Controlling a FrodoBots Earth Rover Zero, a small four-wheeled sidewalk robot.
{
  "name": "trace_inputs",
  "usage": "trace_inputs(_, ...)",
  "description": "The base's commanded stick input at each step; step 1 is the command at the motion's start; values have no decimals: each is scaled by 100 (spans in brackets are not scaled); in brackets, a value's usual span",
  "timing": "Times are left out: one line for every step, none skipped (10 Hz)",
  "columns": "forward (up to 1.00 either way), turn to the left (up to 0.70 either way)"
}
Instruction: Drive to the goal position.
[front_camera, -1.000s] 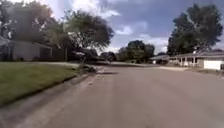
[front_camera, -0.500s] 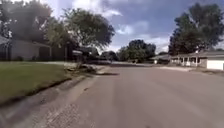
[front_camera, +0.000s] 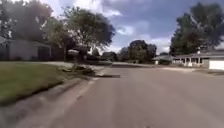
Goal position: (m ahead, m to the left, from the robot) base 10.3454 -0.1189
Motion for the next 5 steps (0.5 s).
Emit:
trace_inputs(100,0)
trace_inputs(100,0)
trace_inputs(100,0)
trace_inputs(100,0)
trace_inputs(100,0)
